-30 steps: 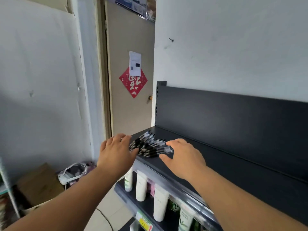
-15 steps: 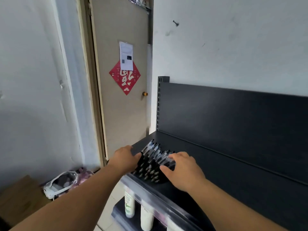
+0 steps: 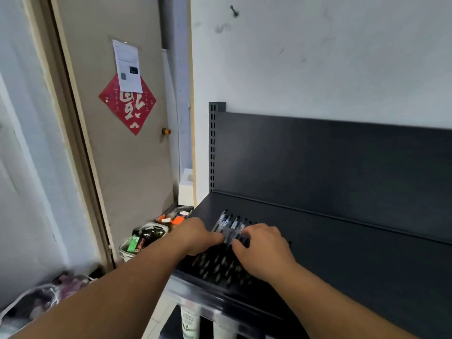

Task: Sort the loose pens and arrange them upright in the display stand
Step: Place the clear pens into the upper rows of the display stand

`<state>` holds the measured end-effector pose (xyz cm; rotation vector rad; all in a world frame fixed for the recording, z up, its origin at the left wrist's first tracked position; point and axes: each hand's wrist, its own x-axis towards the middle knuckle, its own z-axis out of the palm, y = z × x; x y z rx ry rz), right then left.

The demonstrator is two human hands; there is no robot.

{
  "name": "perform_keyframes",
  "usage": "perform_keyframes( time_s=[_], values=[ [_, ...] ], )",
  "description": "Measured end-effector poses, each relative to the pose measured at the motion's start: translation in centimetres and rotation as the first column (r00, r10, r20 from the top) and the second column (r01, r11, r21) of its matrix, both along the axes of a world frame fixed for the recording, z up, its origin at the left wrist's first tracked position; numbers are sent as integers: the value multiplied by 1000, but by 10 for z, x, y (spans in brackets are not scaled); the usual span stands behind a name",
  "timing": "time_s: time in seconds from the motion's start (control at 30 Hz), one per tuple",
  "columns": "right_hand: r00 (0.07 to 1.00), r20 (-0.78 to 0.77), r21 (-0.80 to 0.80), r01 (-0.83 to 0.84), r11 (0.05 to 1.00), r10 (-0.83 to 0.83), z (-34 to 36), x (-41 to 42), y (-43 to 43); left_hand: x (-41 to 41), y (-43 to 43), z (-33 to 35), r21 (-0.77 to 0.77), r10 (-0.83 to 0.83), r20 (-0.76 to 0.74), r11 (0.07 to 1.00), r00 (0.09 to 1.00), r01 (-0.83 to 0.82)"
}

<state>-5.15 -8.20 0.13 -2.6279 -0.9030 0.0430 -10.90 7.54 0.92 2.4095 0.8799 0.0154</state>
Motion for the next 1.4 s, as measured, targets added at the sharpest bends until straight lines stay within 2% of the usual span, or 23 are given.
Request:
perform_keyframes(
  time_s=[0.17, 0.33, 0.4, 0.7, 0.9, 1.07, 1.23, 1.4],
  values=[
    [998, -28, 28, 63, 998, -63, -3, -2, 10, 0, 11, -6, -24, -135, 91, 990, 987, 138],
    [992, -110, 129, 81, 988, -67, -6, -1, 16, -1, 21, -13, -221, -193, 257, 942, 947, 252],
    [984, -168, 186, 94, 978, -63, -5, -3, 18, -1, 19, -13, -316, -195, 304, 903, 932, 292],
    [959, -281, 368, 150, 918, -44, -6, -5, 22, 7, 16, -19, -527, -83, 410, 791, 909, 310],
    [914, -405, 431, 220, 875, -31, -5, -1, 26, 8, 12, -19, -582, 15, 463, 760, 886, 291],
    [924, -373, 352, 223, 909, -83, 0, -1, 32, 7, 9, -19, -594, 127, 513, 766, 849, 245],
    [912, -400, 378, 258, 889, -94, -3, 0, 36, 3, 10, -21, -620, 106, 516, 731, 850, 285],
    [905, -423, 495, 266, 827, -38, -6, 3, 39, 0, 8, -19, -596, 57, 542, 730, 839, 335]
  ],
)
